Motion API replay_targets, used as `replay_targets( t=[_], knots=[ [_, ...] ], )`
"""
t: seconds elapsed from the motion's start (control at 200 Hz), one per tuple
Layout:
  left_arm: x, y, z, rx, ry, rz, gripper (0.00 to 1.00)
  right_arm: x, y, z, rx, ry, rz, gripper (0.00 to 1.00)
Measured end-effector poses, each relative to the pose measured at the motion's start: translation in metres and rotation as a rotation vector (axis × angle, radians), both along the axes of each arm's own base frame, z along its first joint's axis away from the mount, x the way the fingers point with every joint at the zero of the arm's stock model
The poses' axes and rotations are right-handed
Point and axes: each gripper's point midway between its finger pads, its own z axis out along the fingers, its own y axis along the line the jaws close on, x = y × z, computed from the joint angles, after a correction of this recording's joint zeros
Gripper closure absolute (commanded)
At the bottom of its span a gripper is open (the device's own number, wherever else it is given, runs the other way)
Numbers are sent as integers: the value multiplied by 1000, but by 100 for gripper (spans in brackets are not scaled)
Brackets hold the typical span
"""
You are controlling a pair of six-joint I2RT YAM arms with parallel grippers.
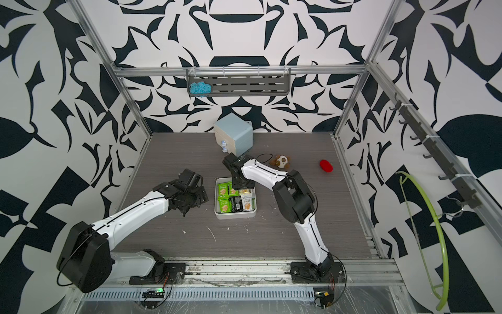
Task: Take the cookies out of the storage box
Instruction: Pick up the cookie from the storage box.
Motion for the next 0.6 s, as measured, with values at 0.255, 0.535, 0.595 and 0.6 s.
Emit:
replay_targets(
  t=[0.255, 0.535, 0.595, 0.6],
  knots=[
    [5, -5, 6, -22, -7, 2, 20, -2, 8, 52, 110, -62, 12, 53],
    [13, -13, 15, -45, -15, 0, 21, -4, 8, 86, 176, -116, 25, 53],
    [14, -15, 15, -51, -10, -2, 21, -5, 3, 84, 167, -112, 25, 53],
    [14, -15, 15, -52, -10, -2, 21, -5, 2, 84, 167, -112, 25, 53]
  ],
)
